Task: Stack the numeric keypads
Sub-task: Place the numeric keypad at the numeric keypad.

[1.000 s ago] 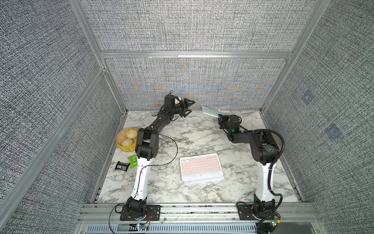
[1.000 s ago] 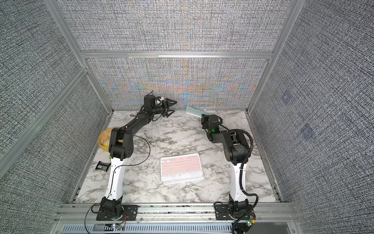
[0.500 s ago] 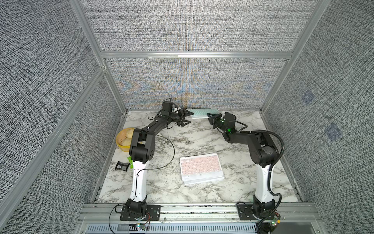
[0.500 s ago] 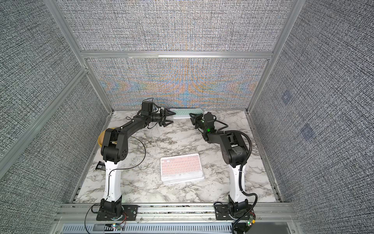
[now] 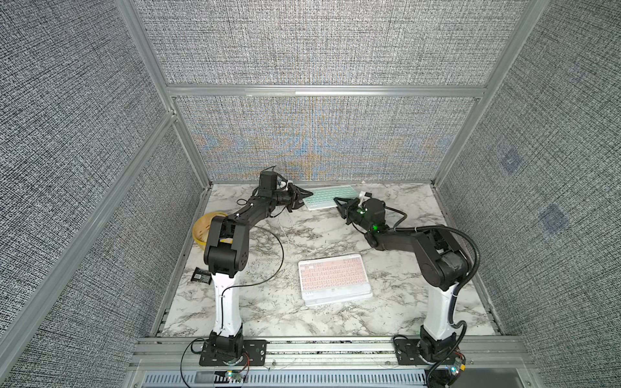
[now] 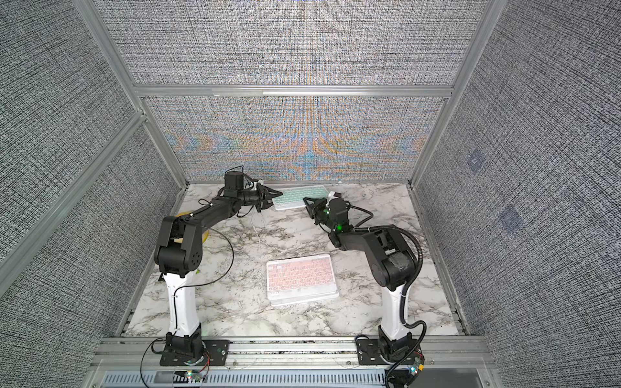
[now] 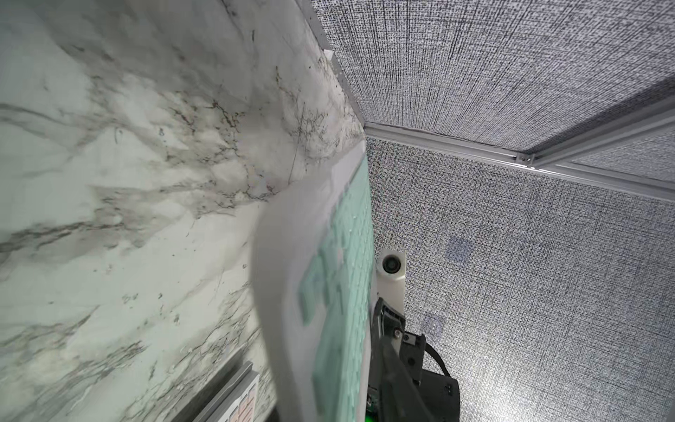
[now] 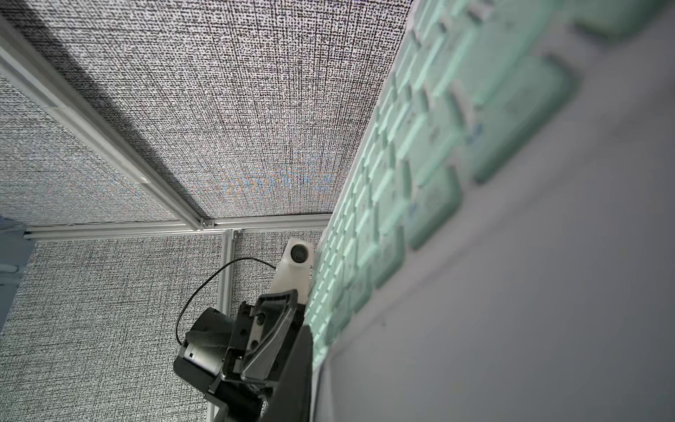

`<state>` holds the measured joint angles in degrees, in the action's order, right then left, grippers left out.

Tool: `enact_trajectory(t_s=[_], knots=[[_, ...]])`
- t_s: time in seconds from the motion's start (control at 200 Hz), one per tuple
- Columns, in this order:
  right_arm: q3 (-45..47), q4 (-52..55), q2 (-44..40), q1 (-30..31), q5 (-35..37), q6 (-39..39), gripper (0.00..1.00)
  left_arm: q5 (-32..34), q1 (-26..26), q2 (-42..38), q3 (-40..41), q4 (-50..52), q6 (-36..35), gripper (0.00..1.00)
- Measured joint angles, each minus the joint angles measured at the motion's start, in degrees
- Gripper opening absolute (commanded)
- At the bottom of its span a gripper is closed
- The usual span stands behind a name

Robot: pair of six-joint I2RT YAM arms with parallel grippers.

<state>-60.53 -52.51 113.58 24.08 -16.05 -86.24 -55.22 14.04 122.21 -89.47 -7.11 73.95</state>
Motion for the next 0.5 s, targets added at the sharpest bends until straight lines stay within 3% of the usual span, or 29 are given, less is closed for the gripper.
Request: enact_trajectory(t_s=[0.12,0.18,0.32,0.5], knots=[[2.32,-2.29,-0.66,2.14,3.02,-0.59,0.08,-0.02,-0.55,-2.38,2.95,0.20,-0.92,0.05],[3.74,-4.26,-0.83,3.19,4.46,-1.38,0.15,-0.15,-0.81,-3.85,4.04,0.87,-2.19,0.00],[8.09,-7.17,-2.73,5.31,6.60,-2.12,0.49,-1.22,-0.96,-7.76,5.38,2.60,-6.60,0.00],[10.69,-0.68,-9.79,6.19,6.67,-1.27,0.87,-2.21,-1.99,-15.67,11.50,1.73,-9.92,0.00]])
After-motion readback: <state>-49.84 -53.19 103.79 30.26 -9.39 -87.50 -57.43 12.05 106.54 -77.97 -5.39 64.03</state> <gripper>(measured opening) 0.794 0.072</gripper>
